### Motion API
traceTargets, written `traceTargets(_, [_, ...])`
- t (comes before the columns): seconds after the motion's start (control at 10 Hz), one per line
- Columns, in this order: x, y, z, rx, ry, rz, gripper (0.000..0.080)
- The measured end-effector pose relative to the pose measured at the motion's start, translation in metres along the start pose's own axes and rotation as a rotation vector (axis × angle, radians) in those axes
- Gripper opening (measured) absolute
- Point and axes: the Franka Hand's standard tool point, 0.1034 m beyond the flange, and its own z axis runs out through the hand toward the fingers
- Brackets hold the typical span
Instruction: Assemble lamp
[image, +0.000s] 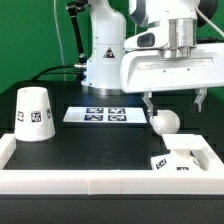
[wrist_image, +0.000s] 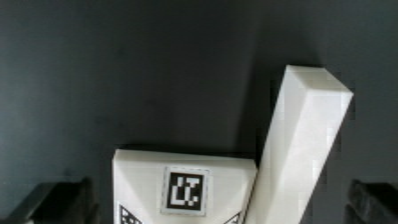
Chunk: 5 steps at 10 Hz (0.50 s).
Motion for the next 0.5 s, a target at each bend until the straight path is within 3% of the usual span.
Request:
traceTargets(0.3, [-0.003, 0.008, 0.0, -0.002, -0.004, 0.013, 0.0698])
traceTargets(0.5, [-0.026, 0.002, -0.002, -0.001, -0.006, -0.002, 0.0698])
